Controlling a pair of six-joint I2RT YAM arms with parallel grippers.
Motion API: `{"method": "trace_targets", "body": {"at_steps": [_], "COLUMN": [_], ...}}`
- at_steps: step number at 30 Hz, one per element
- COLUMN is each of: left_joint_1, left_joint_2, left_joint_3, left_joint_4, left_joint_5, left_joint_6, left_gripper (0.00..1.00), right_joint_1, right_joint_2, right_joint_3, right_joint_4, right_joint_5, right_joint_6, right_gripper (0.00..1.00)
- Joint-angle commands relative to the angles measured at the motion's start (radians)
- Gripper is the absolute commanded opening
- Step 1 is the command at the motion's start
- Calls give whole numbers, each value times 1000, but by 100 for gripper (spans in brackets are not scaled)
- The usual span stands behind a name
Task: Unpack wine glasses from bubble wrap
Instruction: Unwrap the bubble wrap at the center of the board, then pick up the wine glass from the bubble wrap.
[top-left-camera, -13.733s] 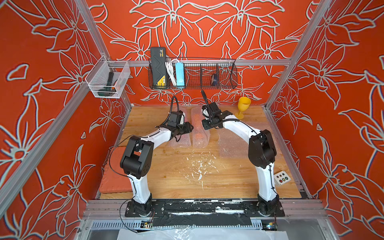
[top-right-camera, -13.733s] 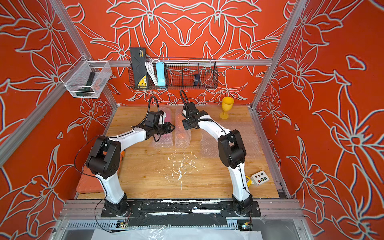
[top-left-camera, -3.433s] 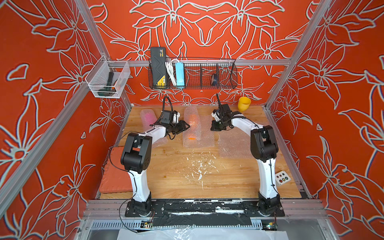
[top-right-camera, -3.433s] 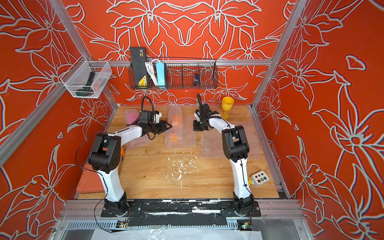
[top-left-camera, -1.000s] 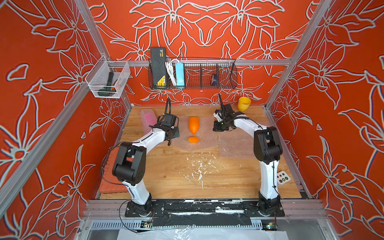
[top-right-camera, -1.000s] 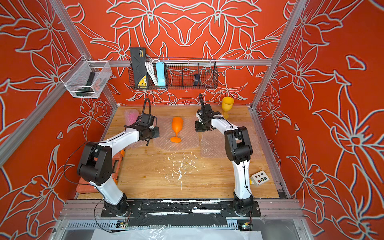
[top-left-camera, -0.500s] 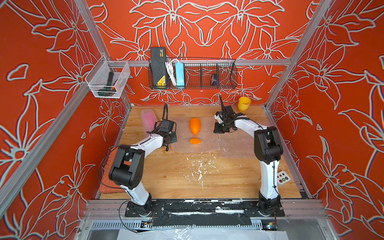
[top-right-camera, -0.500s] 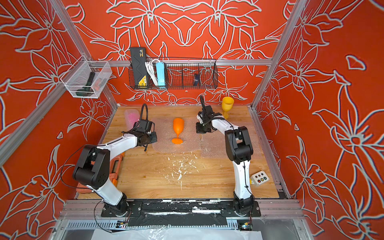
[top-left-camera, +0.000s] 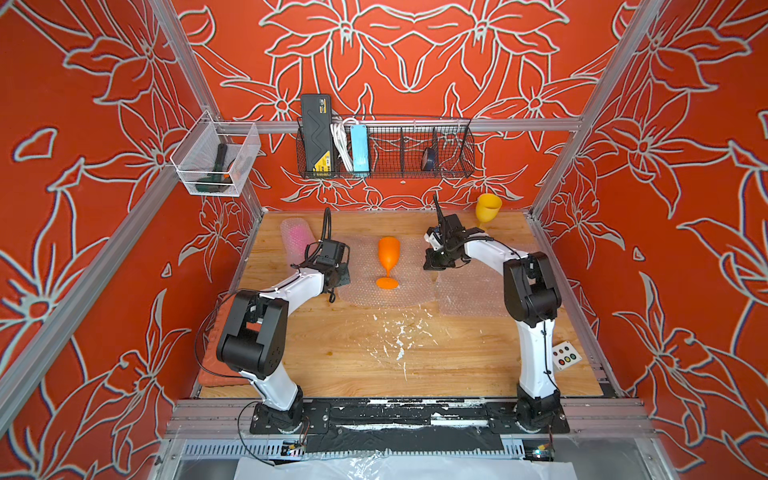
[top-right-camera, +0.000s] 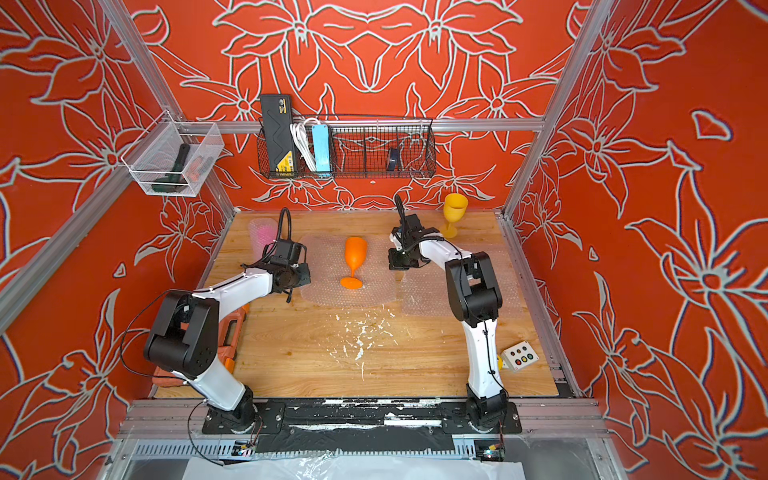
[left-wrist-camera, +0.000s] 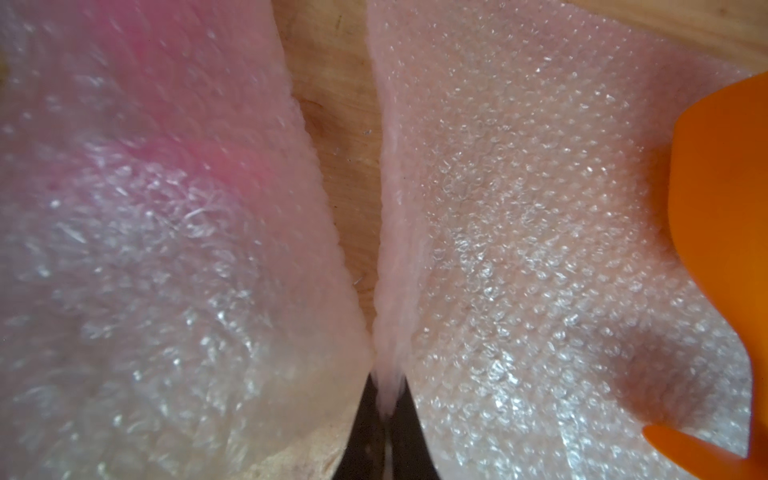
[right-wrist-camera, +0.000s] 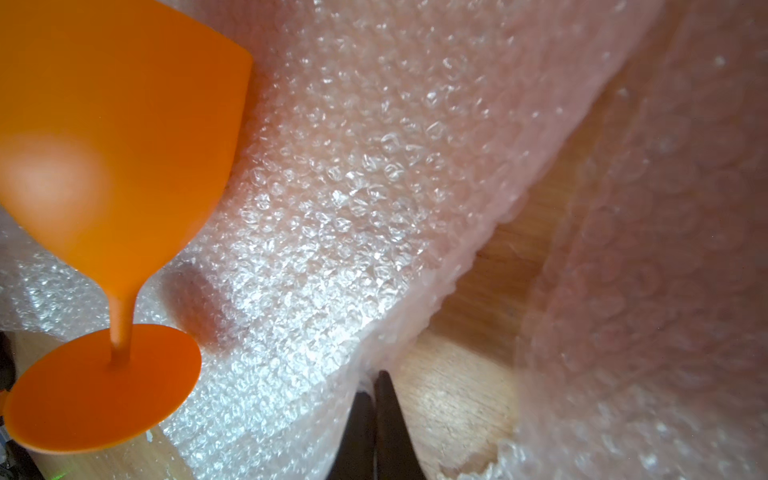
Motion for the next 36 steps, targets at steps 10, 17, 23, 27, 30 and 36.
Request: {"method": "trace_targets", "body": {"at_steps": [10,17,23,27,30,36], "left_joint_1": [12,12,12,12,12,12], "left_joint_2": [-94,-169,-328,-392,-366,-276], "left_joint_3": [-41,-54,-120,-143,-125,-148], "left_joint_4": [43,72,150,198,192,212], "left_joint_5": [10,-3,3,63,135,203], "left_joint_6": [-5,2,-7,-16,-27,-52], "left_gripper": [25,39,69,69,68,68], "right_joint_1": [-2,-11,-11,-2,28,124], "right_joint_2": [-4,-48,-118,-171,-184,-129], "right_joint_3": [23,24,16,12,1,-12], "right_joint_4": [-63,-78,-90,-89,-66,52], "right_joint_5": [59,73,88,81,39,-66], "right_joint_6": [-25,-20,-16,-2,26,135], "right_gripper": [21,31,35,41,47,48]}}
